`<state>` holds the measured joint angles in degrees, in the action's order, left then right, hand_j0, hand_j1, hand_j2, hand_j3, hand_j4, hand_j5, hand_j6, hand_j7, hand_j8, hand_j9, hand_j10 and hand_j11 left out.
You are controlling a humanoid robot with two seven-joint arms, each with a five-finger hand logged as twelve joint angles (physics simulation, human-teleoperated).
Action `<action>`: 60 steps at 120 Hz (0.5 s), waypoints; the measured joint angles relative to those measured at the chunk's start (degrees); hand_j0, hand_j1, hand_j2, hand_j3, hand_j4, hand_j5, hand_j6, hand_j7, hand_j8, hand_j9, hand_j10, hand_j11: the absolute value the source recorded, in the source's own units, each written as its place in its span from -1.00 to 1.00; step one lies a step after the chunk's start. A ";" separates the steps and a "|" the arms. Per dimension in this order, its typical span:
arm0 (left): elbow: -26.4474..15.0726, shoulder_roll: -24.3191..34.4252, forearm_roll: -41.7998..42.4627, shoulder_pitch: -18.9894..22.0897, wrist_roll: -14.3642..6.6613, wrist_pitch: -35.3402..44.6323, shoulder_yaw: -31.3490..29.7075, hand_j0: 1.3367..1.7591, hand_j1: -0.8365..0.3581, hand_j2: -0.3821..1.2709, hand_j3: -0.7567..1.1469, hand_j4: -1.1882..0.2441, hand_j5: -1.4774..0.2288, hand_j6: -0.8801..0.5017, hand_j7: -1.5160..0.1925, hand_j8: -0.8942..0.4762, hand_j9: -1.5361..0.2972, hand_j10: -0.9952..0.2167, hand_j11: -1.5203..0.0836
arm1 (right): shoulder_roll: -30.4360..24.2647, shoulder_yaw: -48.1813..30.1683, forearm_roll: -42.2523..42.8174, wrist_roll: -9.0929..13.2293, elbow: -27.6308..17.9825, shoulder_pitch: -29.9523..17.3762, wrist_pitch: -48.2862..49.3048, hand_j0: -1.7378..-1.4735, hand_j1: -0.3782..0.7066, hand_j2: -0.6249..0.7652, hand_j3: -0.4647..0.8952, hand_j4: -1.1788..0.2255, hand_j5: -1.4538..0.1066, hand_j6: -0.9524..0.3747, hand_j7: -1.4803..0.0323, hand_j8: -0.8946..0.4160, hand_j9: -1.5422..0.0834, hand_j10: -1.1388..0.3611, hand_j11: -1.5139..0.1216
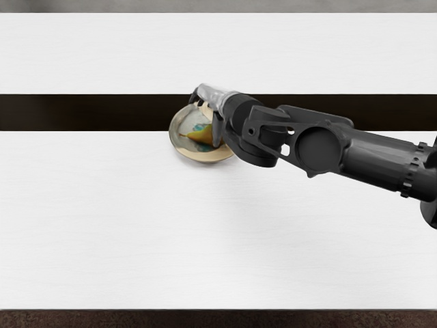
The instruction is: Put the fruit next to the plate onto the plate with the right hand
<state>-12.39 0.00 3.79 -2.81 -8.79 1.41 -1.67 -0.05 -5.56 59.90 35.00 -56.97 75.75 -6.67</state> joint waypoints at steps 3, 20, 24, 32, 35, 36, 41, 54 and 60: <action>0.00 0.00 0.00 0.00 0.00 0.00 0.00 0.52 0.98 -0.54 -0.20 0.66 0.73 0.27 0.77 0.30 0.68 0.64 0.90 | -0.23 -0.16 -0.07 0.00 -0.06 0.02 0.02 -0.39 -0.43 -0.01 -0.32 0.30 0.41 0.04 0.50 -0.02 0.47 0.20 0.43; 0.00 0.00 0.02 0.00 0.00 -0.07 0.00 0.52 0.98 -0.54 -0.20 0.66 0.73 0.27 0.77 0.30 0.68 0.64 0.90 | -5.48 -6.95 -2.78 0.00 -2.85 -0.31 4.74 -0.40 -0.66 -0.06 -0.32 0.47 0.62 0.21 0.71 0.15 0.66 0.34 0.62; 0.00 0.00 0.04 0.00 0.00 -0.15 0.00 0.52 0.98 -0.54 -0.20 0.66 0.73 0.27 0.77 0.30 0.68 0.64 0.90 | -7.59 -8.63 -5.10 0.00 -3.92 -0.42 6.66 -0.40 -0.70 -0.07 -0.32 0.50 0.65 0.24 0.74 0.18 0.69 0.36 0.65; -0.04 0.00 0.13 0.00 0.00 -0.24 0.00 0.52 0.98 -0.54 -0.20 0.66 0.73 0.27 0.77 0.30 0.68 0.64 0.90 | -12.95 -11.38 -11.33 0.00 -6.45 -0.57 10.98 -0.40 -0.75 -0.08 -0.32 0.54 0.70 0.29 0.79 0.22 0.74 0.40 0.70; -0.05 0.00 0.16 0.00 -0.01 -0.29 -0.02 0.52 0.98 -0.54 -0.20 0.66 0.73 0.27 0.77 0.30 0.68 0.64 0.90 | -15.22 -12.81 -13.68 0.00 -7.47 -0.88 13.22 -0.40 -0.77 -0.08 -0.32 0.55 0.71 0.30 0.80 0.23 0.75 0.41 0.71; -0.05 0.00 0.16 0.04 -0.01 -0.30 -0.03 0.52 0.98 -0.54 -0.20 0.66 0.73 0.27 0.77 0.30 0.68 0.64 0.90 | -15.96 -13.37 -14.41 0.00 -7.78 -1.06 14.02 -0.40 -0.78 -0.08 -0.32 0.55 0.72 0.30 0.81 0.24 0.76 0.41 0.71; -0.07 0.00 0.19 0.09 -0.04 -0.34 -0.08 0.52 0.98 -0.54 -0.20 0.66 0.73 0.27 0.77 0.30 0.68 0.64 0.90 | -19.40 -17.05 -17.66 -0.27 -9.07 -2.70 18.71 -0.40 -0.80 -0.09 -0.32 0.57 0.74 0.32 0.83 0.25 0.78 0.43 0.73; -0.08 0.00 0.22 0.23 -0.09 -0.40 -0.22 0.52 0.98 -0.54 -0.20 0.66 0.73 0.27 0.77 0.30 0.68 0.64 0.90 | -25.69 -31.02 -22.35 -1.00 -10.79 -10.88 32.16 -0.40 -0.84 -0.09 -0.32 0.60 0.77 0.35 0.87 0.28 0.81 0.45 0.77; -0.08 0.00 0.24 1.26 -0.16 -0.42 -0.28 0.52 0.98 -0.54 -0.20 0.66 0.73 0.27 0.77 0.30 0.68 0.64 0.90 | -27.52 -38.11 -23.34 -1.16 -11.13 -15.33 35.79 -0.40 -0.85 -0.10 -0.32 0.61 0.79 0.36 0.88 0.29 0.82 0.46 0.78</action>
<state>-12.48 0.00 4.02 -1.55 -8.94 0.99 -1.95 -27.57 -43.67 36.55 33.84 -68.10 60.42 29.11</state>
